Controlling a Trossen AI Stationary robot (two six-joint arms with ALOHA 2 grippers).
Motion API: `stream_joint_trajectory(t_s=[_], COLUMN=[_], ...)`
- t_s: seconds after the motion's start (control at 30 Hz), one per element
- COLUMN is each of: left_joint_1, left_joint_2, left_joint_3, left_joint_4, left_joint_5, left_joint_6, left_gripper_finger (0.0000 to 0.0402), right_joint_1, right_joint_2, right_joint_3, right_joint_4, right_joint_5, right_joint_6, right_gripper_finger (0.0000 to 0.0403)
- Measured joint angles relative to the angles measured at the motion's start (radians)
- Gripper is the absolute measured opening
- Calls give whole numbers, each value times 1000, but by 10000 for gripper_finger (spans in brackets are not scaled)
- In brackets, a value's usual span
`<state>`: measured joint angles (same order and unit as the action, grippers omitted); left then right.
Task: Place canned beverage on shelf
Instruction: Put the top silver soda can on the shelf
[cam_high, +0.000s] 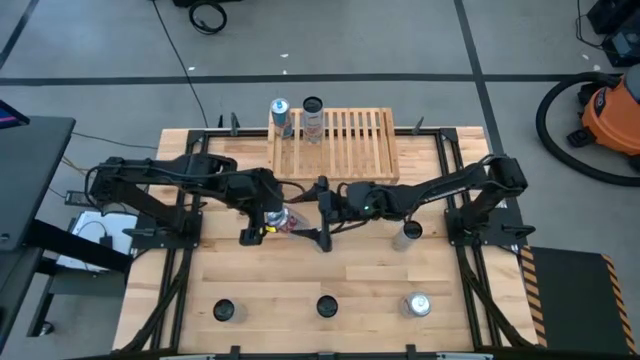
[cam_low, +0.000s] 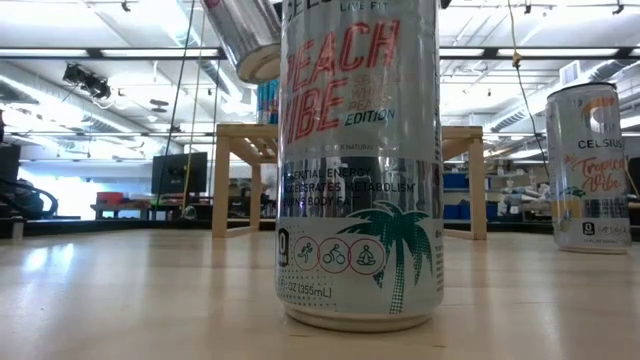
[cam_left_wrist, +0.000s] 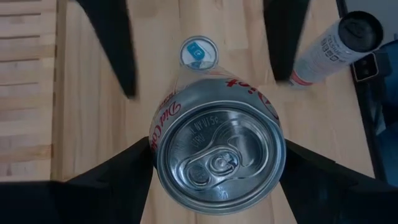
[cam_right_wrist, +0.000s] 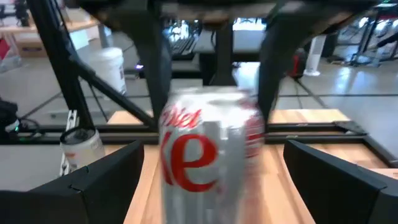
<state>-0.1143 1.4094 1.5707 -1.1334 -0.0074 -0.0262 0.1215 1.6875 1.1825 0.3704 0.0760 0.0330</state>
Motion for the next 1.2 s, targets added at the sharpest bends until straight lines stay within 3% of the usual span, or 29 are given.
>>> stream_joint_trajectory(t_s=[0.2,0.53,0.9,1.2], left_joint_1=[0,0,-1,0], left_joint_2=[2,14,14,14], left_joint_3=[0,0,0,0], left_joint_4=[8,34,32,30], left_joint_5=[3,3,9,13], left_joint_6=[13,38,8,33], left_gripper_finger=[302,302,302,315], right_joint_1=[-5,-8,-10,-10], right_joint_2=[35,74,72,72], right_joint_3=[15,15,15,15], right_joint_4=[0,19,17,17], right_joint_5=[-61,-74,-84,-74], right_joint_6=[17,25,29,33], right_gripper_finger=[396,391,310,317])
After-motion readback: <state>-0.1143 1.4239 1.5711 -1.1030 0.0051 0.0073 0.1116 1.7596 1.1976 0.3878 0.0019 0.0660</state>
